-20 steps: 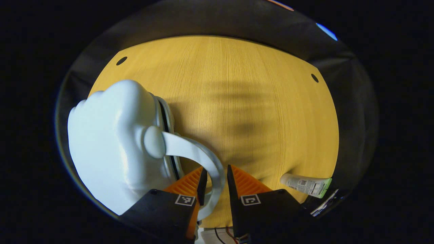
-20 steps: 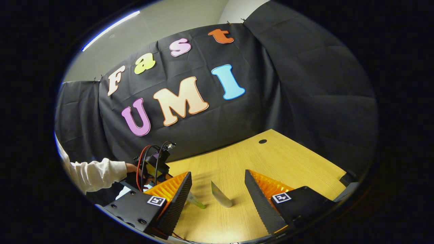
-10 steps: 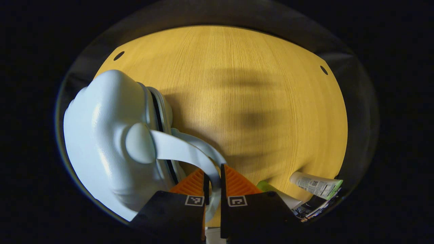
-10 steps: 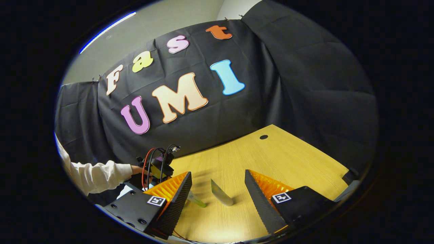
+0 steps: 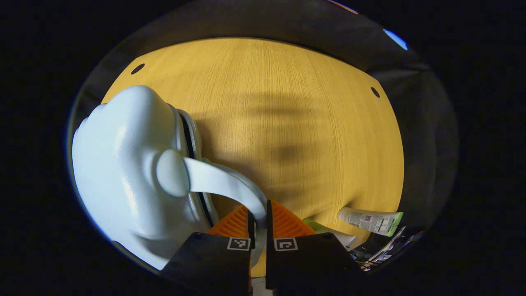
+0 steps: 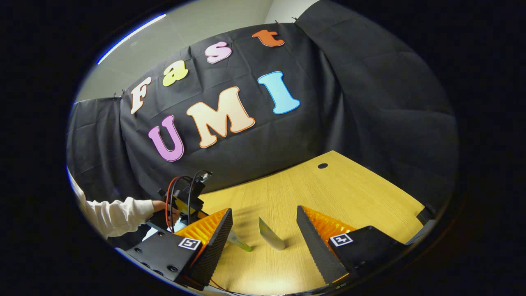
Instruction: First open the suitcase, pack the skin care products into it, and then close the suitcase.
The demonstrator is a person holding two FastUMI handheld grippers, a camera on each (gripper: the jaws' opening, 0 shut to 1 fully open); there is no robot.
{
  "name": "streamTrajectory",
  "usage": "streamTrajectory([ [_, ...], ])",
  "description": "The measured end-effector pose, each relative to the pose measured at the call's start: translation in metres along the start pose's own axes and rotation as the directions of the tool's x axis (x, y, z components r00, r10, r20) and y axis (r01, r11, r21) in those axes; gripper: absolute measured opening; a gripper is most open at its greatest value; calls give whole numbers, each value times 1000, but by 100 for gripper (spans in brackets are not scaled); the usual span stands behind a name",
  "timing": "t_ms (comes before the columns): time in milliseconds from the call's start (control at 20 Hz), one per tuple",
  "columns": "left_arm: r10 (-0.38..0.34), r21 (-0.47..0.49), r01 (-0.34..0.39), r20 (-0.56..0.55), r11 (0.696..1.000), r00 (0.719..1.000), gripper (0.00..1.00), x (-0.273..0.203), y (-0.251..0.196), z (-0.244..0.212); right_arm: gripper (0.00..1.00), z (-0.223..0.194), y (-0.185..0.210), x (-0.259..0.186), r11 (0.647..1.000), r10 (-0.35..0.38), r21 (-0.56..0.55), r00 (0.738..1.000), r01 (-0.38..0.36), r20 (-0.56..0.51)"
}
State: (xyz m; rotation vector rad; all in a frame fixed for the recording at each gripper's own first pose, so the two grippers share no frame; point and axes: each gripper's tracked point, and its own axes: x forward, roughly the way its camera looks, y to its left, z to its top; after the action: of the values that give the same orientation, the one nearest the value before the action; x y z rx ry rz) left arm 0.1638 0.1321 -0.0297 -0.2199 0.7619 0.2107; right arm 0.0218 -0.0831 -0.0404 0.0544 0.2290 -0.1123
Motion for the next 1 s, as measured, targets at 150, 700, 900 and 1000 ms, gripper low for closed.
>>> streamTrajectory([
  [150, -69, -22, 69, 21, 997, 997, 6, -19, -13, 4, 98, -3, 5, -1, 1000, 11, -11, 1000, -11, -12],
  [700, -166, 74, 156, 157, 985, 974, 6, -157, 9, 2, 98, -19, 42, 2, 997, 83, -4, 996, -83, -42],
  [900, -152, 55, 144, 231, 988, 961, 6, -210, 46, -2, 97, -28, 56, 2, 994, 105, 6, 993, -105, -59],
  [1000, -124, 43, 117, 268, 992, 955, 6, -235, 71, -3, 98, -33, 61, 1, 993, 115, 4, 991, -115, -63],
])
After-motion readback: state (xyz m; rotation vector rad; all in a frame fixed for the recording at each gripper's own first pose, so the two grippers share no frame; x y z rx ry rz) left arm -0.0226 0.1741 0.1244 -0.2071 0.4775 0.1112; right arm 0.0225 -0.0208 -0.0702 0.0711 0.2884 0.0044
